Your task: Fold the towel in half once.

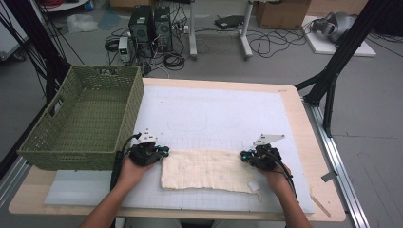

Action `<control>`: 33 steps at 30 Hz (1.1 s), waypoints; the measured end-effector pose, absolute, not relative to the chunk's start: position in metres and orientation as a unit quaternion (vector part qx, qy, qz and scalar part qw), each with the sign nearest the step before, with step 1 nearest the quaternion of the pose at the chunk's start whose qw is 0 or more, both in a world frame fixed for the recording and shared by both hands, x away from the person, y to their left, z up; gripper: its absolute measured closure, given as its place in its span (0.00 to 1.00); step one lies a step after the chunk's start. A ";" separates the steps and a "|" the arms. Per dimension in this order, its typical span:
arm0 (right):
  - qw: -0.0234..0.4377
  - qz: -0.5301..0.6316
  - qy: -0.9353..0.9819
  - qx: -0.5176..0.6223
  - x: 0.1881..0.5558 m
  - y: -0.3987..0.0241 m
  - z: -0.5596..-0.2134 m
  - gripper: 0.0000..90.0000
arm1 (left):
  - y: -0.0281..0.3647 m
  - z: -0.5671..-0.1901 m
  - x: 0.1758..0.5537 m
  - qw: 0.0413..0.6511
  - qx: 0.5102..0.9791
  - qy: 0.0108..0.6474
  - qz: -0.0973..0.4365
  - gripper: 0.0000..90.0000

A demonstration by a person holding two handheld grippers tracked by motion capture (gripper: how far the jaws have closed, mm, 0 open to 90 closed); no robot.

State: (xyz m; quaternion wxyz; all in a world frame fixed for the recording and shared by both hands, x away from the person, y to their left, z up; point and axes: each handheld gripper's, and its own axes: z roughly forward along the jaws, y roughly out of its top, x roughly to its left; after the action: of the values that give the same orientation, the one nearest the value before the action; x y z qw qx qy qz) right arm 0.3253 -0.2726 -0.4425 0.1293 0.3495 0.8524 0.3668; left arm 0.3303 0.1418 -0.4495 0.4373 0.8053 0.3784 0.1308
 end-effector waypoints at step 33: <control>0.271 0.342 0.787 0.436 0.376 -0.250 -0.438 0.62 | 0.134 -0.434 0.376 0.476 0.733 0.446 0.192 0.67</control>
State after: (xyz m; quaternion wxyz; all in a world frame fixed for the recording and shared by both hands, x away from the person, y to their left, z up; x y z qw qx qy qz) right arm 0.3760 -0.2501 -0.4376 0.2709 0.4363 0.7870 0.3420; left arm 0.3758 0.1340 -0.4340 0.4764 0.7333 0.4455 0.1917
